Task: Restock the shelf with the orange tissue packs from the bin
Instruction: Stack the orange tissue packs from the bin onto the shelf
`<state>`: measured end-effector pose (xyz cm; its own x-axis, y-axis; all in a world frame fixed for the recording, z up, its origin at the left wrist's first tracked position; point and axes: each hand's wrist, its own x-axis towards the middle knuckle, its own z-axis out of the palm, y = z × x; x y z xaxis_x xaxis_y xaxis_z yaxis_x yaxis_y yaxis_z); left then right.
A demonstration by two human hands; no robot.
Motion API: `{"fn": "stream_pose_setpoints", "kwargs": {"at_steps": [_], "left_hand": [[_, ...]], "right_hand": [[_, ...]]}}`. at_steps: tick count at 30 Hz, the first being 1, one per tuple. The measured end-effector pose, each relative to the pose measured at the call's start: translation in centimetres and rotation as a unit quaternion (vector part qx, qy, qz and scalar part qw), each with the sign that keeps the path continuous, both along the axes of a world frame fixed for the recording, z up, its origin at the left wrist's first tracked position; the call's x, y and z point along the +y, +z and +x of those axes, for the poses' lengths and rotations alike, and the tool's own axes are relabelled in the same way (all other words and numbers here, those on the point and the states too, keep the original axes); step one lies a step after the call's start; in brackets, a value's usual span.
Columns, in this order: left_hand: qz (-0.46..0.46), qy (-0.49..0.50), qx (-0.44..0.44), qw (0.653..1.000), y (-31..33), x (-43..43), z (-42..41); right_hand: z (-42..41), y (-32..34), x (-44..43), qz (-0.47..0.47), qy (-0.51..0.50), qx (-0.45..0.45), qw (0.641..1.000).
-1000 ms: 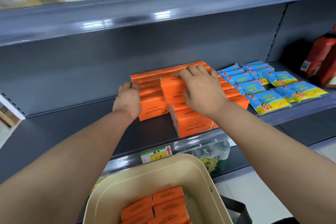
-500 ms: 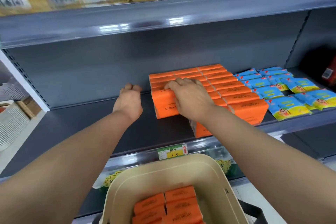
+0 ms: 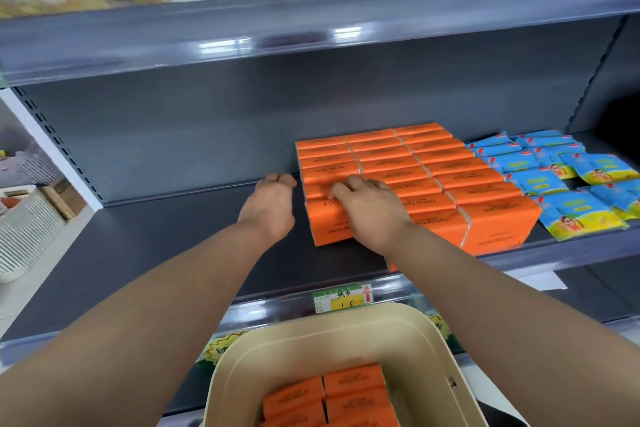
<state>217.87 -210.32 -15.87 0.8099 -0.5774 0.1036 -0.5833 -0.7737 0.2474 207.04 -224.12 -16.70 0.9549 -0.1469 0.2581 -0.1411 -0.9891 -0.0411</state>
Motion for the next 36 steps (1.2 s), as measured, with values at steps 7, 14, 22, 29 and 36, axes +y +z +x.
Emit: {"fn": "stream_pose_setpoints", "kwargs": {"at_steps": [7, 14, 22, 29, 36], "left_hand": [[-0.005, -0.015, 0.012, 1.000, -0.2, -0.6, 0.3], [-0.040, -0.036, 0.060, 0.997, -1.0, -1.0, 0.6], [-0.036, -0.020, 0.027, 0.999, -0.6, -0.9, 0.5], [-0.053, -0.030, -0.027, 0.998, 1.3, 0.1, -0.3], [-0.104, -0.061, -0.040, 0.992, 1.3, 3.6, -5.6]], "right_hand": [[1.3, -0.5, 0.1, -0.046, -0.031, -0.001, 0.998], [2.5, -0.7, 0.1, -0.065, -0.051, -0.008, 0.997], [2.9, -0.9, 0.7, -0.071, -0.054, 0.015, 0.996], [0.3, 0.8, 1.3, -0.073, -0.038, -0.024, 0.996], [-5.3, -2.6, 3.5, -0.079, -0.023, -0.083, 0.993]]}}
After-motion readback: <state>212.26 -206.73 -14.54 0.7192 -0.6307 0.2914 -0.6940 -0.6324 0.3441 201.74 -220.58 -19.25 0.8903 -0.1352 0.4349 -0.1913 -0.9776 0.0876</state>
